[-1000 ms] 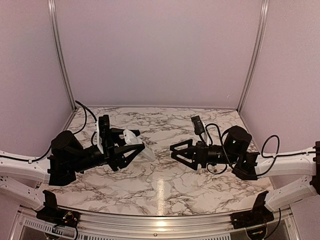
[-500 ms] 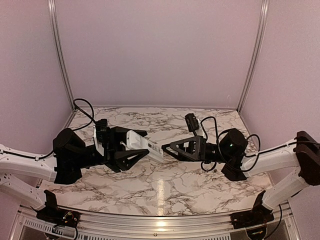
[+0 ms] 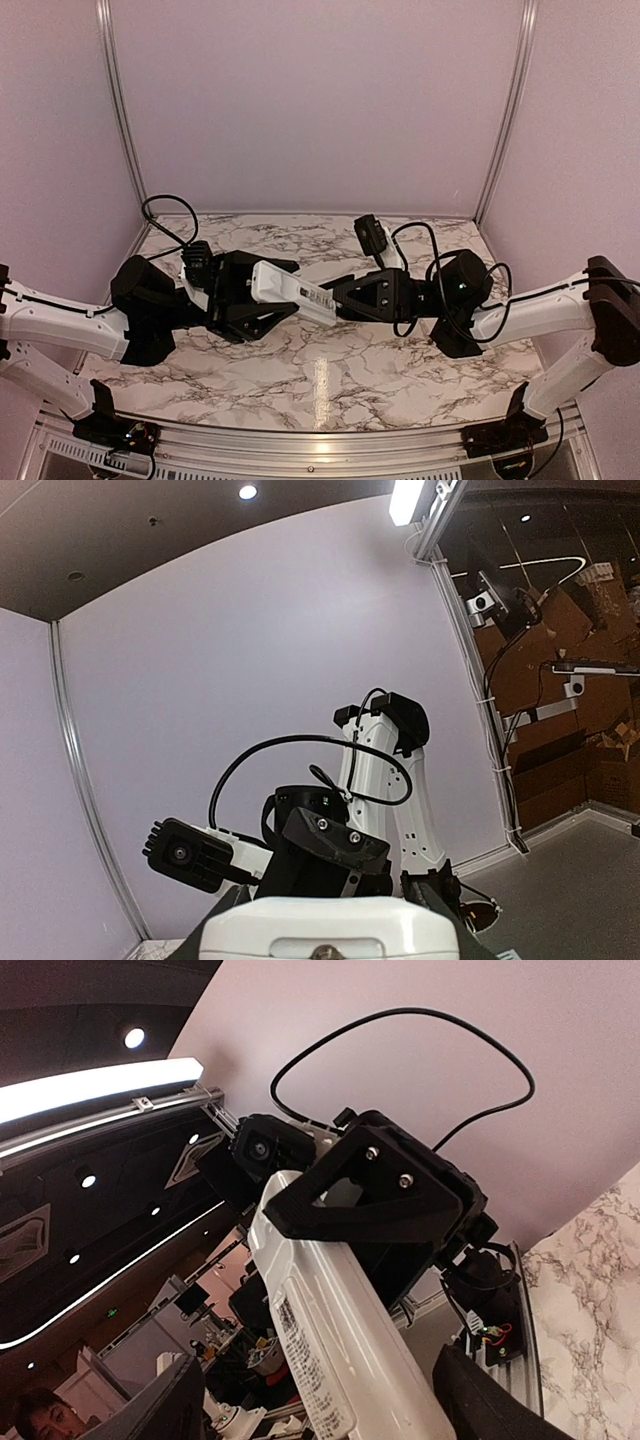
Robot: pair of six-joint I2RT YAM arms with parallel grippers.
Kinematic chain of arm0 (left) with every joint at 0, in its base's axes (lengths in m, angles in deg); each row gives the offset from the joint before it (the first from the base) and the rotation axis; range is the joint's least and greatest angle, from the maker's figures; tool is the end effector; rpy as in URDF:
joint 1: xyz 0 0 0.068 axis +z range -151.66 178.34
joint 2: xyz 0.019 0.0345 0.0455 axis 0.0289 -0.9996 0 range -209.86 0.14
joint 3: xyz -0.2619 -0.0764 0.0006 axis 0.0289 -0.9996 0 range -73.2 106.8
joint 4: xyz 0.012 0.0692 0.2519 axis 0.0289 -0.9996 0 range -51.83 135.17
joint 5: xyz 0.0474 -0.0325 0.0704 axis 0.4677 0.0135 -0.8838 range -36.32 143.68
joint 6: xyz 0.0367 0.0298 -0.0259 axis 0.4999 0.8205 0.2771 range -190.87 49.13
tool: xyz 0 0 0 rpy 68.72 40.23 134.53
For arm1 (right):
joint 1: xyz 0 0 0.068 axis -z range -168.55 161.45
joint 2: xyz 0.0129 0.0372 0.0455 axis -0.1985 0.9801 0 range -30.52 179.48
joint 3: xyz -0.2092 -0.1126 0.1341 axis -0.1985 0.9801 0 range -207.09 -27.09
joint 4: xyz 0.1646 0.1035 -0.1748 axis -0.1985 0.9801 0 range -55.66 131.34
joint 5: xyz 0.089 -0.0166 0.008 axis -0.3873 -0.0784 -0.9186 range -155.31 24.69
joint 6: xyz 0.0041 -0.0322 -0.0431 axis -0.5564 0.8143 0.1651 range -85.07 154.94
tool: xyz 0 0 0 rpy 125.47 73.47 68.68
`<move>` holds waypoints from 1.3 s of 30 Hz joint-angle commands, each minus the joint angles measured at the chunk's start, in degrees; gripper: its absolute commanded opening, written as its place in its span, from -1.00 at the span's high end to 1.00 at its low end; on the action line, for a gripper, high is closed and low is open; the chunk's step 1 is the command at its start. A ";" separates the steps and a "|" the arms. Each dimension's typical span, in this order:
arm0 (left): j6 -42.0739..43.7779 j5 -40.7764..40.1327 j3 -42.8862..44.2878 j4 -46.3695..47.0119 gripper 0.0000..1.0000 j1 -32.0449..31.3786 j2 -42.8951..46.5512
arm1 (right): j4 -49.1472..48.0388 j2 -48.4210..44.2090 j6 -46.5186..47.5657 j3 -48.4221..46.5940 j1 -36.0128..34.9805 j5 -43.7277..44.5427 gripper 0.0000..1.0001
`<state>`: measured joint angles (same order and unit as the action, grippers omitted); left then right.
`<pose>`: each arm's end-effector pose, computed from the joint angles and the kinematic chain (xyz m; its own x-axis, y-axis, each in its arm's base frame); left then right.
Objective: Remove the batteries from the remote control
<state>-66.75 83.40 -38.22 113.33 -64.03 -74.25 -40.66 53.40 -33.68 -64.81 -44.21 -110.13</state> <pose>0.1089 -0.2458 0.3091 0.2922 -0.4239 -0.8573 0.9525 0.0482 0.3008 0.1441 0.2551 0.2884 -0.7708 0.0427 -0.6357 -0.5936 -0.4104 0.6922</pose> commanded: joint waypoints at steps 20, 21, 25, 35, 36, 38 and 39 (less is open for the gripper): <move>-6.21 1.58 -1.77 11.39 0.53 5.09 -3.81 | -2.28 2.30 1.99 -4.62 -2.27 -1.43 1.00; -6.44 1.18 -2.02 11.45 0.33 5.34 -3.83 | -2.33 2.26 2.02 -4.50 -2.26 -1.35 1.00; -7.06 -0.69 -3.78 12.24 -0.23 6.18 -3.83 | -1.51 1.60 3.07 -4.16 -2.26 -0.73 1.00; -9.79 -3.93 -5.99 10.33 -0.98 8.28 -2.86 | 5.04 -2.65 8.75 -1.04 -0.02 5.29 1.00; -10.16 -4.21 -6.24 9.92 -0.98 8.43 -2.68 | 5.04 -2.72 8.98 -0.76 0.31 5.41 1.00; -10.93 -4.67 -7.20 9.36 -0.98 8.69 -1.93 | 5.27 -2.86 9.22 -0.30 1.26 5.53 1.00; -11.61 -5.16 -7.81 8.93 -0.98 8.86 -1.38 | 5.55 -2.82 9.44 -0.14 1.86 5.49 1.00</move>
<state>-76.28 81.43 -43.80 123.62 -56.16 -77.09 -34.87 52.11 -26.32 -65.64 -44.10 -105.21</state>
